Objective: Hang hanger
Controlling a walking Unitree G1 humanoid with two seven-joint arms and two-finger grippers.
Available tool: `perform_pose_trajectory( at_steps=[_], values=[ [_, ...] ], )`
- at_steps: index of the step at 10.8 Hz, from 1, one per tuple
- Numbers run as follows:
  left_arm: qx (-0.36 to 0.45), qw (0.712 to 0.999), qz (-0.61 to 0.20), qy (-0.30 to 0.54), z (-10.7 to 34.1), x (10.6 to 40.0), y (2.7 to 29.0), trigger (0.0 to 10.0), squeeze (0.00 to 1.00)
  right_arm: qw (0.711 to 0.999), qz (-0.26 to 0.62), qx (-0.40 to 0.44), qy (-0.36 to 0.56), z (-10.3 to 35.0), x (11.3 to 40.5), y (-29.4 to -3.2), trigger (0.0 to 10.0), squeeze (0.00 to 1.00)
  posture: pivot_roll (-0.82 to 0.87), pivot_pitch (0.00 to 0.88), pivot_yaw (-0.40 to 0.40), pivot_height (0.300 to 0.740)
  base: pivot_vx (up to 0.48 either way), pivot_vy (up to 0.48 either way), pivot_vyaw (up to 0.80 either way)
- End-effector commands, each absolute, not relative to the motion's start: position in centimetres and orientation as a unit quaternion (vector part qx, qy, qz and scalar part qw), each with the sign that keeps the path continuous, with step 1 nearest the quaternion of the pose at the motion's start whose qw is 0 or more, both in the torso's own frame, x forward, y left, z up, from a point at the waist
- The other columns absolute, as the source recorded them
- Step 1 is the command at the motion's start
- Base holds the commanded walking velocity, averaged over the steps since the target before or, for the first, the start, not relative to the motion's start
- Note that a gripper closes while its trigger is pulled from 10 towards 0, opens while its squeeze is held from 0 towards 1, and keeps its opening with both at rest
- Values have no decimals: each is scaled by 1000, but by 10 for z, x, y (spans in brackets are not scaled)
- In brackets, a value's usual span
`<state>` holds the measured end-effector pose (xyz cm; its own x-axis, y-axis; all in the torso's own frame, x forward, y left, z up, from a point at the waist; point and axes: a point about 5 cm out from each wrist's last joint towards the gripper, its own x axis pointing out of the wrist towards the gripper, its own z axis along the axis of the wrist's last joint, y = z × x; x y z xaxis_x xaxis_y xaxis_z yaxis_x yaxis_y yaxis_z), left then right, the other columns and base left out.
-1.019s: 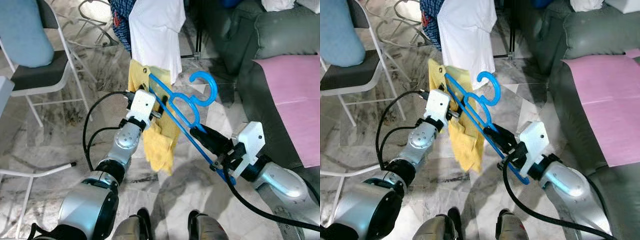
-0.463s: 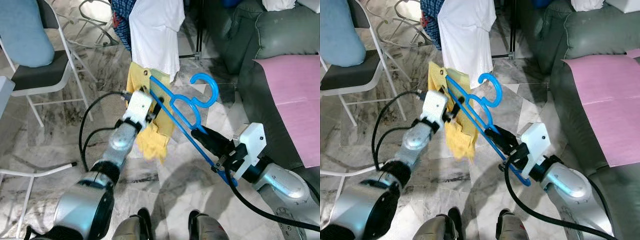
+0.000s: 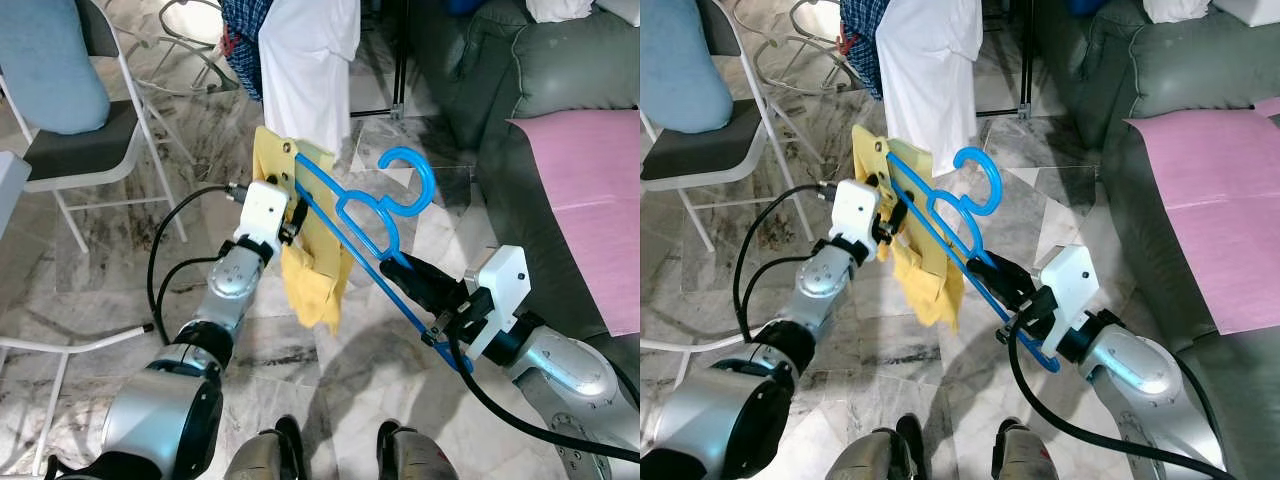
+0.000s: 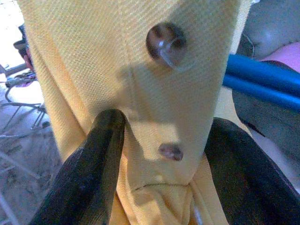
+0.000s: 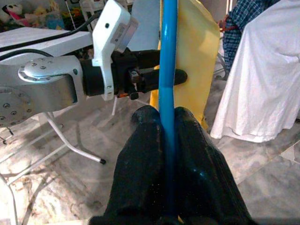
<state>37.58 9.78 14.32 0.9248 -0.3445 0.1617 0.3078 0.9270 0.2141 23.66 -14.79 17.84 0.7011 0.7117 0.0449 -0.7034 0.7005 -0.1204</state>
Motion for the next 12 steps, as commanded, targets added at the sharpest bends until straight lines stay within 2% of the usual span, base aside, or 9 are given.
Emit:
perform_pose_trajectory(
  at_steps=[1, 3, 4, 5, 6, 12],
  values=[
    [83, 979, -164, -91, 143, 377, 101, 0, 0, 912, 401, -43, -71, 188, 233, -144, 10000, 0, -340, 213, 146, 740, 0, 0, 0],
    [88, 975, -181, -95, 144, 376, 104, 0, 0, 916, 392, -45, -67, 186, 231, -147, 10000, 0, -340, 213, 146, 740, 0, 0, 0],
    [95, 973, -184, -96, 143, 376, 107, 2863, 0, 918, 388, -46, -67, 186, 231, -149, 10000, 0, -352, 212, 153, 740, 0, 0, 0],
    [95, 974, -184, -97, 143, 376, 109, 2784, 0, 919, 387, -46, -66, 185, 232, -149, 10000, 0, -350, 212, 153, 740, 0, 0, 0],
    [93, 974, -184, -97, 145, 377, 112, 0, 0, 919, 387, -47, -65, 184, 232, -150, 10000, 0, -346, 211, 152, 740, 0, 0, 0],
    [107, 965, -222, -89, 144, 376, 107, 0, 0, 925, 369, -66, -65, 181, 237, -153, 10000, 0, -345, 209, 152, 740, 0, 0, 0]
  ],
)
